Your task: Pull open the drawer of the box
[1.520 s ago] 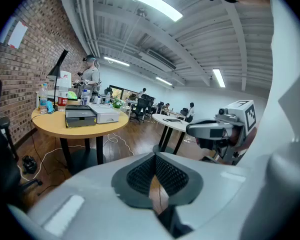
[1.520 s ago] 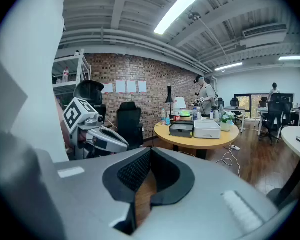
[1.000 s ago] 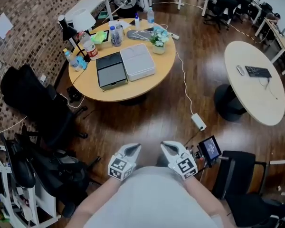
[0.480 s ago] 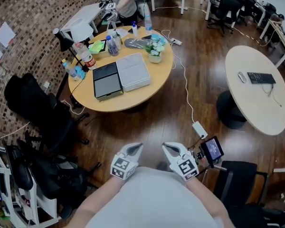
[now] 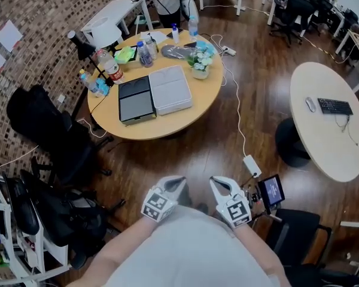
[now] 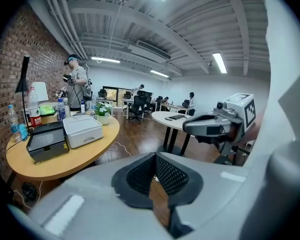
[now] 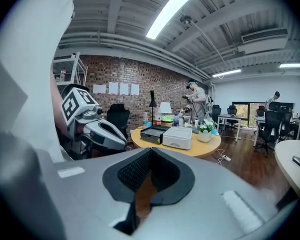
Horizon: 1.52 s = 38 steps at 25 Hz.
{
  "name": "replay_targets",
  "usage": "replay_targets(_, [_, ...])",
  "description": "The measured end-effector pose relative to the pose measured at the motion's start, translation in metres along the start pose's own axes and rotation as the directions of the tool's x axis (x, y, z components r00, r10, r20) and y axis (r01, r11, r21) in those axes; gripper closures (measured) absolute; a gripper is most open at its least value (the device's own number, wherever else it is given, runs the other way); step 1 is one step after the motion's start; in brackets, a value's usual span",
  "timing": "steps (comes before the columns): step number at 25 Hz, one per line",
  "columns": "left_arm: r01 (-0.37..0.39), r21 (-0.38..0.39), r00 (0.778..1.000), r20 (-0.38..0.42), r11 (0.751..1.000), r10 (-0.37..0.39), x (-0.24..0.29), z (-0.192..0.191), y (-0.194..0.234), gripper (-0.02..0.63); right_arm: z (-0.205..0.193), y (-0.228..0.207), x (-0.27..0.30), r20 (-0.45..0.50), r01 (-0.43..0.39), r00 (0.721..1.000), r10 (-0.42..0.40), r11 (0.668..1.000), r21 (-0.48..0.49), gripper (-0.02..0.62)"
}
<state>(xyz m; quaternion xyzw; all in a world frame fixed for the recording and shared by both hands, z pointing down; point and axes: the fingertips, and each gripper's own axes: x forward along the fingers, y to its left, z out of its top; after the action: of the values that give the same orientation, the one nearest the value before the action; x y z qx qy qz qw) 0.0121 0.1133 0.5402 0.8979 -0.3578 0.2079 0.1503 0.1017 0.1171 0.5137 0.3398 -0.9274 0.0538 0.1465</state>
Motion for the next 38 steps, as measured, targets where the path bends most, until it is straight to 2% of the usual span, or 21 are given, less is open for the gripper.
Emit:
replay_targets(7, [0.001,-0.061,1.0,-0.013,0.998,-0.002,0.028,0.004,0.037,0.6,0.003,-0.022,0.032,-0.026,-0.021,0.999,0.021,1.0,0.007,0.593])
replay_targets(10, [0.021,-0.058,1.0,-0.013,0.998,-0.022,0.046,0.018,0.055,0.6,0.009,-0.035,0.047,-0.042,-0.015,0.999,0.015,1.0,-0.005,0.594])
replay_targets(14, [0.042,-0.052,0.999,0.027,0.998,-0.04,0.07,0.033,0.086,0.6,0.013,-0.062,0.07,-0.057,0.01,0.998,-0.011,1.0,-0.016,0.594])
replay_targets(22, [0.058,-0.048,0.998,0.041,0.997,-0.056,0.088,0.056,0.136,0.6,0.041,-0.096,0.117,-0.072,0.029,0.997,-0.032,0.998,-0.055,0.593])
replay_targets(27, [0.037,-0.082,0.999,0.042,0.996,-0.034,0.088,0.06,0.166,0.6,0.05,-0.097,0.148,-0.085,-0.007,0.996,0.002,0.998,-0.067,0.594])
replay_targets(32, [-0.003,-0.095,1.0,0.025,0.995,0.005,0.085,0.048,0.187,0.6,0.054,-0.104,0.173,-0.115,-0.05,0.992,0.042,0.997,-0.064,0.594])
replay_targets(35, [-0.026,-0.098,0.999,0.03,0.995,0.029,0.09,0.049,0.197,0.6,0.055,-0.114,0.19,-0.119,-0.087,0.99,0.075,0.991,-0.101,0.593])
replay_targets(38, [-0.053,-0.136,0.998,0.02,0.989,0.057,0.086,0.045,0.207,0.6,0.06,-0.113,0.206,-0.122,-0.135,0.985,0.119,0.983,-0.127,0.594])
